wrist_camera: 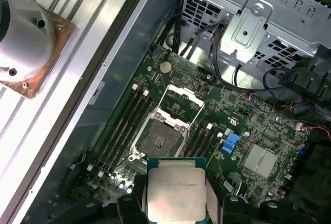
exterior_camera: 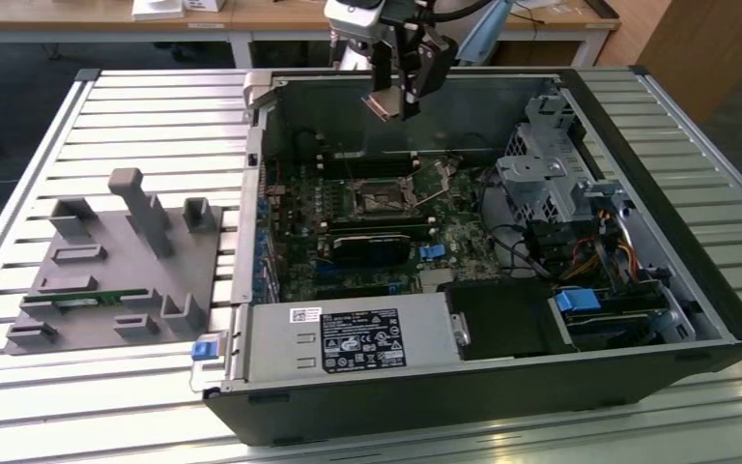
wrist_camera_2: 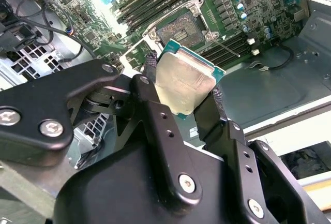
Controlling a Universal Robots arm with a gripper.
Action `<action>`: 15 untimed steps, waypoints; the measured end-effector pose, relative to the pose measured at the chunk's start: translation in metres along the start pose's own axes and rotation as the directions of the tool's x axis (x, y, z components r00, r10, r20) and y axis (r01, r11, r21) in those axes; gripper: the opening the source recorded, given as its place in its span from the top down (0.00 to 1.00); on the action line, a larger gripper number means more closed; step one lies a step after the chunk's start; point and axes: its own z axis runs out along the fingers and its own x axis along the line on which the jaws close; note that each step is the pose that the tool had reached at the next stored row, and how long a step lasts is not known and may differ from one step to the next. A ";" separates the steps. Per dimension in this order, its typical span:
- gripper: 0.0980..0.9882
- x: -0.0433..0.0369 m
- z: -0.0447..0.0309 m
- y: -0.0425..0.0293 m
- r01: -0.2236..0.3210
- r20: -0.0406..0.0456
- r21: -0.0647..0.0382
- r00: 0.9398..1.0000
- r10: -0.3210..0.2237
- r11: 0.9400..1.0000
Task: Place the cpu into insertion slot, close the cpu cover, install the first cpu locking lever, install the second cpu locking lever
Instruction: 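Place the cpu into insertion slot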
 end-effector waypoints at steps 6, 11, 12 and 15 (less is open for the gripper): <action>0.50 0.0000 0.0000 0.0000 -0.020 0.002 0.000 1.000 0.020 1.000; 0.50 0.0000 0.0001 0.0000 -0.038 0.004 0.000 0.999 0.038 0.999; 0.50 0.0001 0.0001 -0.0001 -0.042 0.004 0.000 0.999 0.042 0.999; 0.50 0.0004 0.0004 -0.0008 -0.061 0.006 -0.001 0.998 0.061 0.998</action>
